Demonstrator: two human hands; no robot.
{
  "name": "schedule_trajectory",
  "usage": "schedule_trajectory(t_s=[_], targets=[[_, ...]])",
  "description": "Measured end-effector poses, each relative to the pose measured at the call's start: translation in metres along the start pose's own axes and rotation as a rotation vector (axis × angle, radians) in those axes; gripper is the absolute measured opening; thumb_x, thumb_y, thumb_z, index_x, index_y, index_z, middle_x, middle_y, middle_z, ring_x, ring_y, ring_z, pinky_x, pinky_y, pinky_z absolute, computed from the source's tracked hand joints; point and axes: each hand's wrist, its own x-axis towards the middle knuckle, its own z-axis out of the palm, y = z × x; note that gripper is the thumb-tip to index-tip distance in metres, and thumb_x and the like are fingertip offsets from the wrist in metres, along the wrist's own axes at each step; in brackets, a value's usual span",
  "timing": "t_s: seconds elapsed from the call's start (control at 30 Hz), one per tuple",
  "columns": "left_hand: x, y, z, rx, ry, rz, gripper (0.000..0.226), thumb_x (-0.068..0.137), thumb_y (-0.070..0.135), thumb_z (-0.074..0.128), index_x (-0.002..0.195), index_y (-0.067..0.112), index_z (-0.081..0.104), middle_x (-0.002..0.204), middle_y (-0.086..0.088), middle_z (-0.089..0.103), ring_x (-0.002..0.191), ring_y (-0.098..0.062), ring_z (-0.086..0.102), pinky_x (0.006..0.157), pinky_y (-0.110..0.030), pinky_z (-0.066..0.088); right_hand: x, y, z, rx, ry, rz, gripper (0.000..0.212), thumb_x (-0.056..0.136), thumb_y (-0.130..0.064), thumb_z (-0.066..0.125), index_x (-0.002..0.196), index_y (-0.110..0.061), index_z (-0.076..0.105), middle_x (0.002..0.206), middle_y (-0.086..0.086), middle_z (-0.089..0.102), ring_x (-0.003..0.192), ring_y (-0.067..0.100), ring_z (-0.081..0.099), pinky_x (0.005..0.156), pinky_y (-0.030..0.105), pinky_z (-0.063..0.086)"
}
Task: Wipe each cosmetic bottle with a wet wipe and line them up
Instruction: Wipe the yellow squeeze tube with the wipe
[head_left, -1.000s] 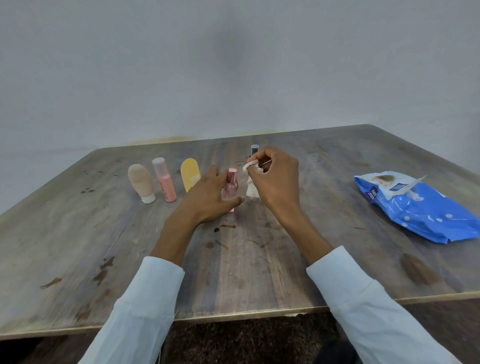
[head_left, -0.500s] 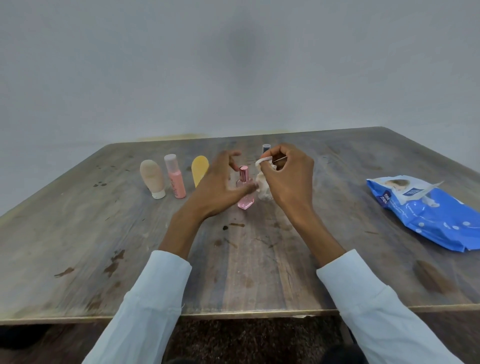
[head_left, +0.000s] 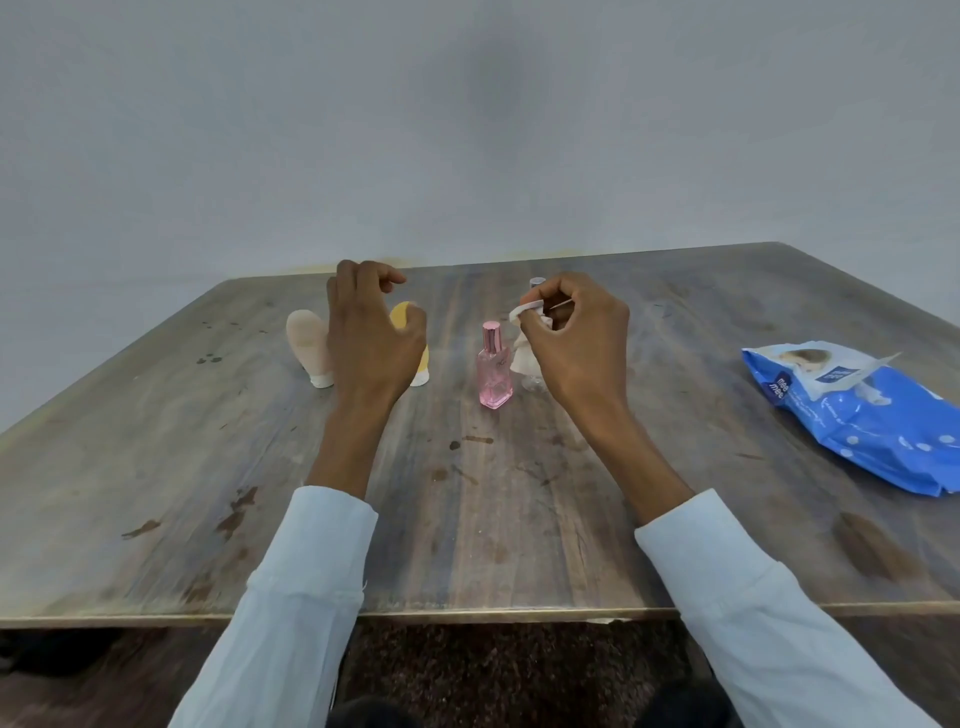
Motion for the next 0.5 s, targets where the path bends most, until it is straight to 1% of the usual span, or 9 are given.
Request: schedule_trajectory(t_s=[0.07,0.13,0.23,0.33,0.43,0.5], targets=[[-0.002,-0.002,0.0,0.069,-0.085,0.061,0.043,0.083,0.02,0.073,0.123,0.015,0.06,0.123,-0.003,0.052,0.114,-0.024,0.05,0.089,-0.035,0.043,-0.002,-0.001,0.001,-0.014,-0.013,-0.01,0.012,0.085,-0.005,0.077,0.085,-0.017,0.078,0.09,-0.015,0.072,0.076,0.007,0.07,0.067,0.017,0.054],[-0.002,-0.003,0.0,0.204,-0.17,0.127,0.057,0.079,0.022,0.076,0.132,0.013,0.057,0.129,-0.007,0.05,0.117,-0.03,0.048,0.09,-0.04,0.041,-0.004,-0.004,0.002,-0.032,-0.021,-0.032,0.013,0.084,-0.004,0.076,0.083,-0.016,0.077,0.086,-0.016,0.069,0.076,0.009,0.069,0.069,0.021,0.055],[-0.001,-0.004,-0.005,0.403,-0.2,0.165,0.074,0.072,0.025,0.081,0.138,0.01,0.053,0.132,-0.011,0.049,0.117,-0.036,0.048,0.085,-0.043,0.038,-0.003,-0.005,0.003,-0.048,-0.019,-0.065,0.012,0.085,-0.003,0.074,0.084,-0.015,0.077,0.087,-0.012,0.072,0.078,0.011,0.069,0.071,0.024,0.056],[-0.006,-0.005,-0.007,0.454,-0.179,0.159,0.077,0.068,0.031,0.085,0.136,0.01,0.055,0.131,-0.01,0.052,0.116,-0.036,0.05,0.083,-0.045,0.038,-0.003,-0.004,0.002,-0.044,-0.012,-0.071,0.012,0.085,-0.004,0.074,0.085,-0.016,0.077,0.088,-0.007,0.075,0.077,0.01,0.069,0.071,0.027,0.057],[-0.013,-0.007,-0.007,0.444,-0.157,0.135,0.075,0.068,0.036,0.086,0.133,0.01,0.057,0.131,-0.009,0.054,0.117,-0.035,0.051,0.085,-0.047,0.039,-0.004,-0.005,0.001,-0.044,-0.016,-0.066,0.012,0.086,-0.004,0.074,0.085,-0.016,0.077,0.09,-0.007,0.075,0.077,0.01,0.069,0.072,0.03,0.059],[-0.015,-0.008,-0.006,0.466,-0.161,0.123,0.075,0.068,0.036,0.086,0.132,0.01,0.059,0.128,-0.009,0.055,0.115,-0.035,0.051,0.084,-0.046,0.039,-0.004,-0.006,0.001,-0.039,-0.02,-0.054,0.012,0.086,-0.003,0.074,0.085,-0.015,0.077,0.091,-0.008,0.075,0.078,0.011,0.07,0.072,0.03,0.059]])
